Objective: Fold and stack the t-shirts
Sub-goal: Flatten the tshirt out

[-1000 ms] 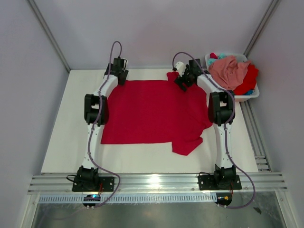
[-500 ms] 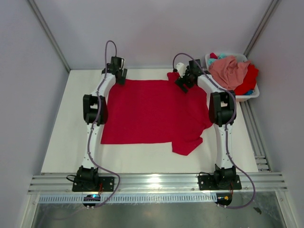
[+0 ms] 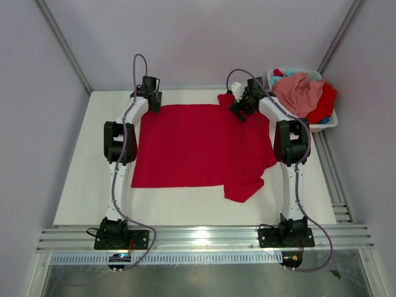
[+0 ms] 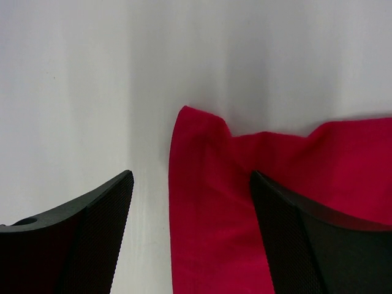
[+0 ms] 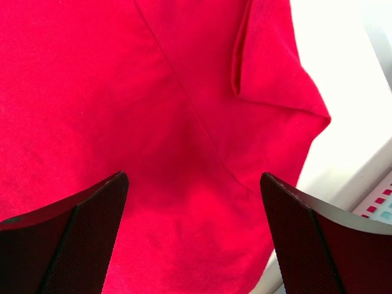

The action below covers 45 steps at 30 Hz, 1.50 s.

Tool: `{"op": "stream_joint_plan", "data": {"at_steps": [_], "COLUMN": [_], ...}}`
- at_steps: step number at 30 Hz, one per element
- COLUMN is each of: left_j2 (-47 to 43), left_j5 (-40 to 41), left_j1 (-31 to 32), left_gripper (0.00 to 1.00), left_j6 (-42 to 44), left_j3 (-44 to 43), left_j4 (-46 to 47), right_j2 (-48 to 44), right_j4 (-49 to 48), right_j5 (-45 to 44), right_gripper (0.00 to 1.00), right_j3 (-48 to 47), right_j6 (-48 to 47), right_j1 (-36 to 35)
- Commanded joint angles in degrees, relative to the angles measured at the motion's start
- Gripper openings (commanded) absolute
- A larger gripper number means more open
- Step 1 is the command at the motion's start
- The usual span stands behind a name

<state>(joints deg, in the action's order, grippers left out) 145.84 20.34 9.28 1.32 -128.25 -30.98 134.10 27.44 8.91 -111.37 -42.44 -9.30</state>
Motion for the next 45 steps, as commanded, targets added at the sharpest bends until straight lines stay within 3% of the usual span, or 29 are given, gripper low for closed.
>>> {"op": "stream_joint_plan", "data": {"at_steps": [1,8,12,29,45], "left_j2": [-7.67,-3.02,-3.72,3.31,1.2], "left_j5": [-5.47,-7.95,-8.21,-9.09,-5.48], "left_j1": [-0.93,-0.93,-0.93,-1.19,-2.07], "left_gripper": [0.8,0.81,0.82,0.81,0.8], "left_j6": [-4.04,-2.29,-2.11,-4.05,-1.5], "left_j3": [2.57,-9.65,-6.49,-5.96,-4.12], "left_j4": [4.35,1.54,4.96,2.34,4.44], "right_j2": [-3.76,-3.58,-4.02,-5.52,-5.78], "right_j4": [-0.19,-0.55,-0.55,-0.63,-0.9], "right_j5": [0.06,-0.38,-0.56,-0.82,-0.82], "right_gripper": [0.92,0.92,0.92,0.92,0.92], "right_j3": [0.63,1.07,2.3,3.79,4.76], "right_j6": [1.21,2.35,2.45,3.5,3.59], "right_j1": [-0.1,-0.1,-0.1,-0.1,-0.02]}}
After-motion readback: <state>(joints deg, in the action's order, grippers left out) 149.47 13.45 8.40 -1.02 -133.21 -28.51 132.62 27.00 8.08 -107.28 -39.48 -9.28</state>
